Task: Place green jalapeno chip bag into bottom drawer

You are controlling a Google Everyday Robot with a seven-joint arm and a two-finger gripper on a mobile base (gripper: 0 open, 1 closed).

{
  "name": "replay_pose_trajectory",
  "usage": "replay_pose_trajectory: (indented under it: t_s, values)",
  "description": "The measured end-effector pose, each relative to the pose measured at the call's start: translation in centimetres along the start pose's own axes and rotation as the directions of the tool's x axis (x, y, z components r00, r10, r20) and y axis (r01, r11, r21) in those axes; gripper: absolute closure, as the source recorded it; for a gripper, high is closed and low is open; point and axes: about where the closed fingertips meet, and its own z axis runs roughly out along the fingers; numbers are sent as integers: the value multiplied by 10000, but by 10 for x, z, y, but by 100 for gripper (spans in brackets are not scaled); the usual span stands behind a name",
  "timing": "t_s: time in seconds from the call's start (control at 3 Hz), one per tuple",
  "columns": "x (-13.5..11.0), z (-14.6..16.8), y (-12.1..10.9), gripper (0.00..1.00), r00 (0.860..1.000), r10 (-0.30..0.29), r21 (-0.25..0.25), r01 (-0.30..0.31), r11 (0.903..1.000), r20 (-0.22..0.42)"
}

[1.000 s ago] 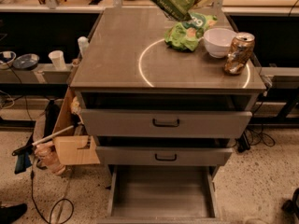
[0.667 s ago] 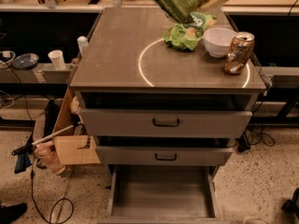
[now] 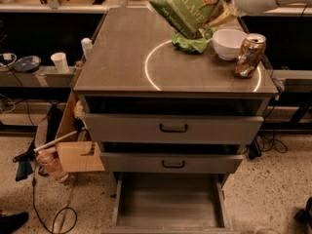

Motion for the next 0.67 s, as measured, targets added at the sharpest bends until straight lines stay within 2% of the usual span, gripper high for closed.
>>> replay_pose_trajectory:
  t_s: [0.33, 0.67]
  values:
    - [1, 1, 12, 100, 9997, 230, 14, -230, 9997, -112]
    - [4, 0, 34, 100, 9972, 701, 126, -697, 9975, -270]
